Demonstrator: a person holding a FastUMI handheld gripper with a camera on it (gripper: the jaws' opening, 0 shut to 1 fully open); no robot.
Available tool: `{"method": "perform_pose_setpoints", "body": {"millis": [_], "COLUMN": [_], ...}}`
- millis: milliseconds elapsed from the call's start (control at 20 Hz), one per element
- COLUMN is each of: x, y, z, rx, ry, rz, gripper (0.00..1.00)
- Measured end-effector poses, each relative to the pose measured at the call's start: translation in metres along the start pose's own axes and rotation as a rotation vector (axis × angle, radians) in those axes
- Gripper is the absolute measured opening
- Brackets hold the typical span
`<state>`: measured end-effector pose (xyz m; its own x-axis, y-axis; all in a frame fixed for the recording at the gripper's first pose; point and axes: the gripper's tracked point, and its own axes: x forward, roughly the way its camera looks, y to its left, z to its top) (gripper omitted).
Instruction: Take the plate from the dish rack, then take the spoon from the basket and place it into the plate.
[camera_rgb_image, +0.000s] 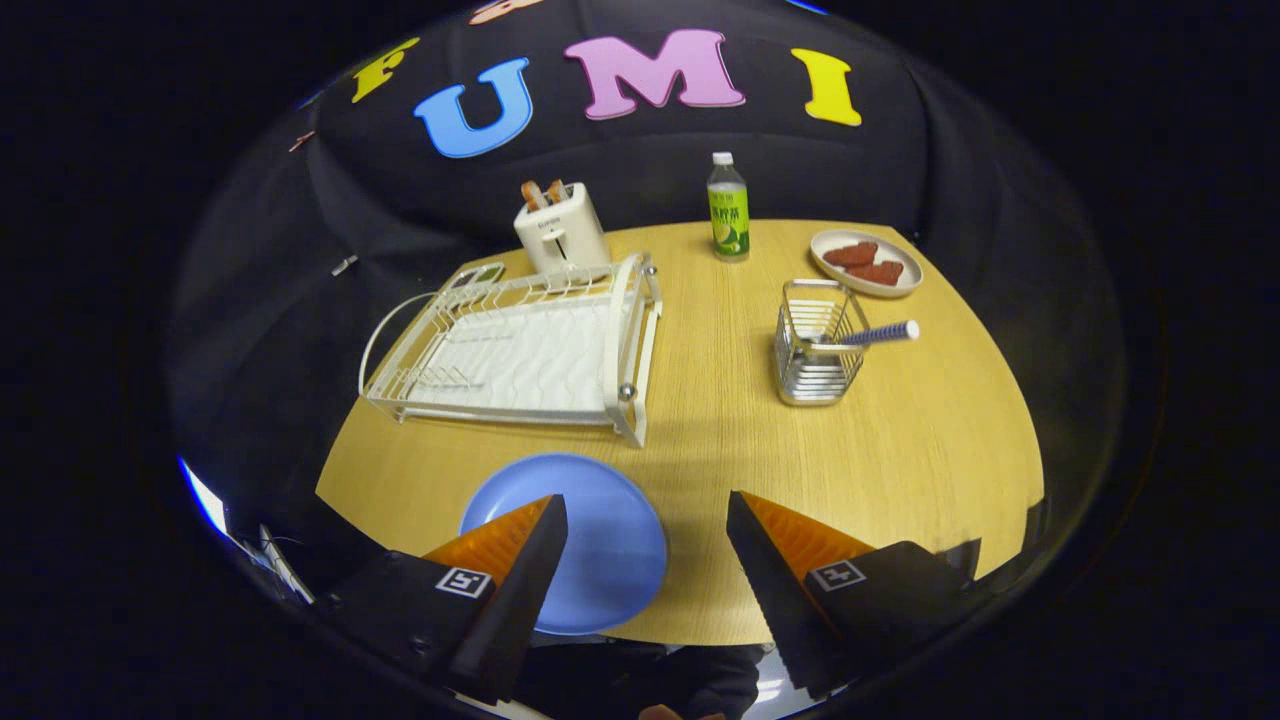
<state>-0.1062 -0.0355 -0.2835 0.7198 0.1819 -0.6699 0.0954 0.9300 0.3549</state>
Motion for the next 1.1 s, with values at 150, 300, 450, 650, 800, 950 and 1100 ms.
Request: {"method": "perform_pose_setpoints", "body": {"millis": [150,300,450,650,800,950,1100], "x": [-0.022,-0.029,-0.021,0.01,0.039,0.065,0.082], "y": [-0.02,-0.066,-0.126,-0.176,-0.181,-0.177,-0.177], "z": [0.071,0.119,0.124,0.096,0.075,0.072,0.07], "rx": [0.001,0.009,-0.036,-0.084,-0.082,-0.076,-0.079], "ry": [-0.145,-0.23,-0.201,-0.095,-0.024,0.003,0.024], "rz": [-0.009,-0.074,-0.161,-0.201,-0.149,-0.093,-0.078], "gripper": [0.99,0.99,0.99,0.99,0.97,0.79,0.57]}}
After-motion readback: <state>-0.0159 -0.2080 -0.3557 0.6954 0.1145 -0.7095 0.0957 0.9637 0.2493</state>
